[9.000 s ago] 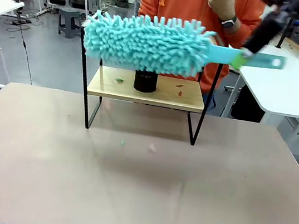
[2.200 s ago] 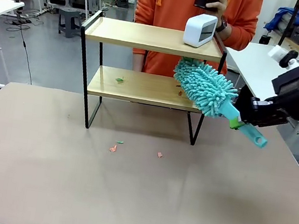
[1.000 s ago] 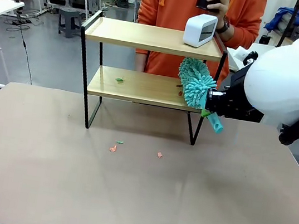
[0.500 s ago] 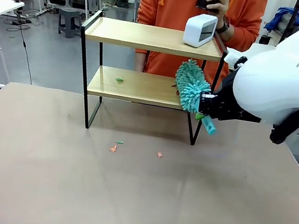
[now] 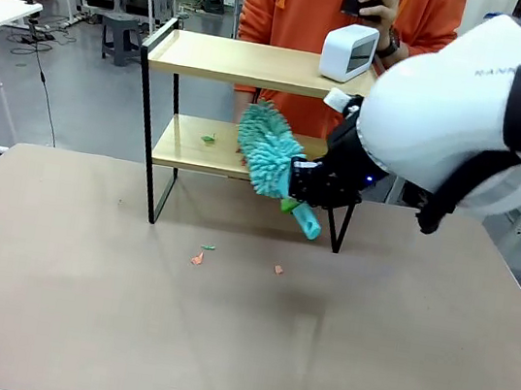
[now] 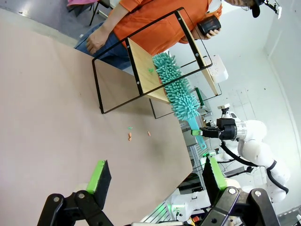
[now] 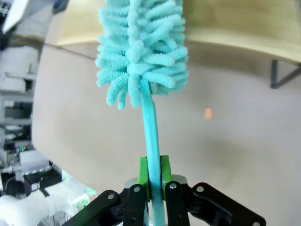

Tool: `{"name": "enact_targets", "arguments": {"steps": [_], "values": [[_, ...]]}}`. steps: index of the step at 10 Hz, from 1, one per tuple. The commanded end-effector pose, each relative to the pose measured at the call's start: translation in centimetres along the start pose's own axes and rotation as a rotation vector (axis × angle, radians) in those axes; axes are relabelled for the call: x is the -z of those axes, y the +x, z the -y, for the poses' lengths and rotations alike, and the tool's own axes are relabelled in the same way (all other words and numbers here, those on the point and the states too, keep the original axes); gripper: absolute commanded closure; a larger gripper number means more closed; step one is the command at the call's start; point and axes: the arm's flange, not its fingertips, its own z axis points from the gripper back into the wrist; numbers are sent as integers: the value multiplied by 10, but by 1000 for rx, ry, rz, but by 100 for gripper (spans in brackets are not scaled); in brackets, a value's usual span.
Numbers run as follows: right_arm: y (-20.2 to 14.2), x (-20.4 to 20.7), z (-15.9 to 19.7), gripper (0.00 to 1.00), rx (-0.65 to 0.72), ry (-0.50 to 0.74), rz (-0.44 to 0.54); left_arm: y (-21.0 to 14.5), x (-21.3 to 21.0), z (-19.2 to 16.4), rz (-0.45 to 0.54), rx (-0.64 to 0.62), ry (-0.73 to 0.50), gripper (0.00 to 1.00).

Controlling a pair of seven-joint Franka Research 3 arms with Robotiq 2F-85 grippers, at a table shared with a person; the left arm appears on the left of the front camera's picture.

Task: Clean the shelf.
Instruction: Clean the remaining tier of the Shelf with the Duster once objects are removed.

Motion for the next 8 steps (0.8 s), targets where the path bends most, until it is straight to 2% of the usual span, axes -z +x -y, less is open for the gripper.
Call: {"name": "enact_targets", "arguments": {"steps": [1,3,5,7,8], "values": [[11,4,2,100,-93,92,-94,-2,2,2,14,20,-15,0],[13,7,-6,100,-181,114,-146,-2,2,2,14,20,-15,0],[14,2,1,100,-311,103,-212,-2,2,2,14,20,-15,0],[9,-26,24,100,-433,194,-300,-2,2,2,14,20,-15,0],[0,-47,41,100,-525,307,-357,-2,2,2,14,20,-15,0]]}}
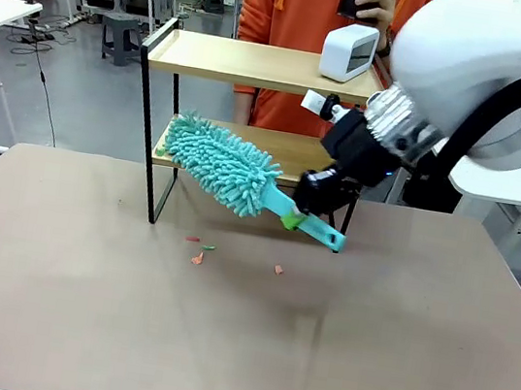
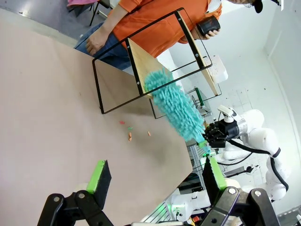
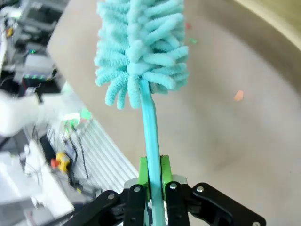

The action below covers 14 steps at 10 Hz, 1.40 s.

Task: Clean the shelf.
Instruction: Clean the remaining tier of the Shelf with the Duster once objects are removed.

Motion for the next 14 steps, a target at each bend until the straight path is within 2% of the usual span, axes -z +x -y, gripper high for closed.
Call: {"name": "enact_targets", "arguments": {"steps": [1,2,4,5,8,9,10,11,12,13,14], "values": [[-39,-40,20,100,-179,207,-75,-2,2,2,14,20,-15,0],[-60,-50,30,100,-238,272,-115,-2,2,2,14,20,-15,0],[-92,-62,45,100,-224,335,-91,-2,2,2,14,20,-15,0],[-99,-63,49,100,-217,355,-66,-2,2,2,14,20,-15,0],[-106,-60,52,100,-226,386,-72,-2,2,2,14,20,-15,0],[-115,-69,56,100,-228,413,-76,-2,2,2,14,20,-15,0],[-135,-96,64,100,-235,456,-65,-2,2,2,14,20,-15,0],[-169,-129,75,100,-227,475,-63,-2,2,2,14,20,-15,0],[-208,-163,86,100,-225,506,54,-2,2,2,14,20,-15,0],[-253,-193,94,100,-236,535,288,-2,2,2,14,20,-15,0],[-288,-206,101,100,-188,510,427,-2,2,2,14,20,-15,0]]}}
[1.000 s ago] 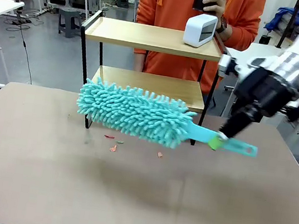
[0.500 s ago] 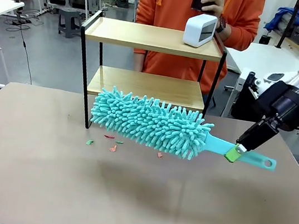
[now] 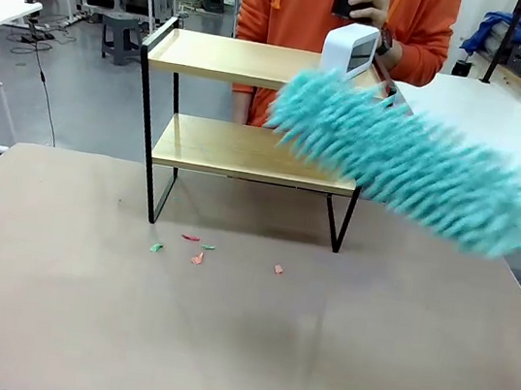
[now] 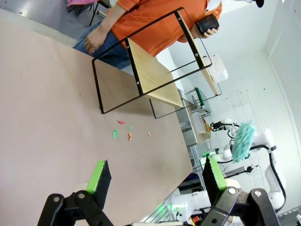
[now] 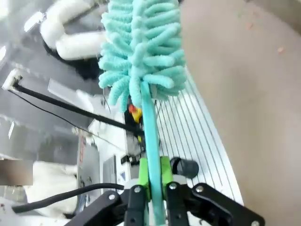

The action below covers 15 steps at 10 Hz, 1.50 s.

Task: Clean the shelf.
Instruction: Clean the remaining tier of the Shelf with the Duster once objects are removed, then hand the Duster back to the human.

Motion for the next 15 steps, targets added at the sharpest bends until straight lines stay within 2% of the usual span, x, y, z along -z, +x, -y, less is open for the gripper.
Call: {"name": "enact_targets", "arguments": {"steps": [1,2,3,4,5,7,9,10,15], "values": [[-51,-32,-6,100,-30,-54,264,-2,2,1,13,19,-16,0],[-75,-42,-10,100,-4,-90,382,-2,2,1,13,19,-16,0],[-88,-48,-5,100,119,-156,548,-2,2,1,13,19,-16,0],[-87,-45,6,100,287,-233,617,-2,2,1,13,19,-16,0],[-82,-38,18,100,439,-321,646,-2,2,1,13,19,-16,0],[-59,-21,37,100,621,-483,558,-2,2,1,13,19,-16,0],[-24,5,54,100,686,-570,433,-2,2,1,13,19,-16,0],[-61,-63,47,100,596,-536,546,-2,2,1,13,19,-16,0],[-61,-63,47,100,596,-536,546,-2,2,1,13,19,-16,0]]}}
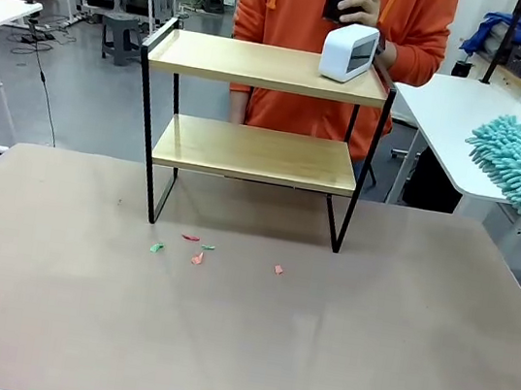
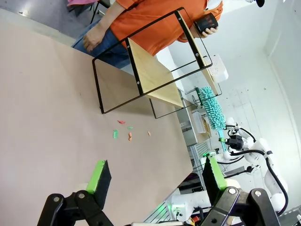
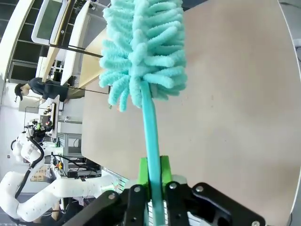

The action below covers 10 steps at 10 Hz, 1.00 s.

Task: Clean the shelf.
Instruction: Hand the Duster back to the human.

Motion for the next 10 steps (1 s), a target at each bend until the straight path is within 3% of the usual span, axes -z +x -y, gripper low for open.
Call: {"name": "enact_targets", "arguments": {"steps": [1,10], "values": [[0,1,0,100,-23,10,-14,-2,1,2,15,20,-16,0],[0,1,0,100,-23,10,-14,-2,1,2,15,20,-16,0]]}}
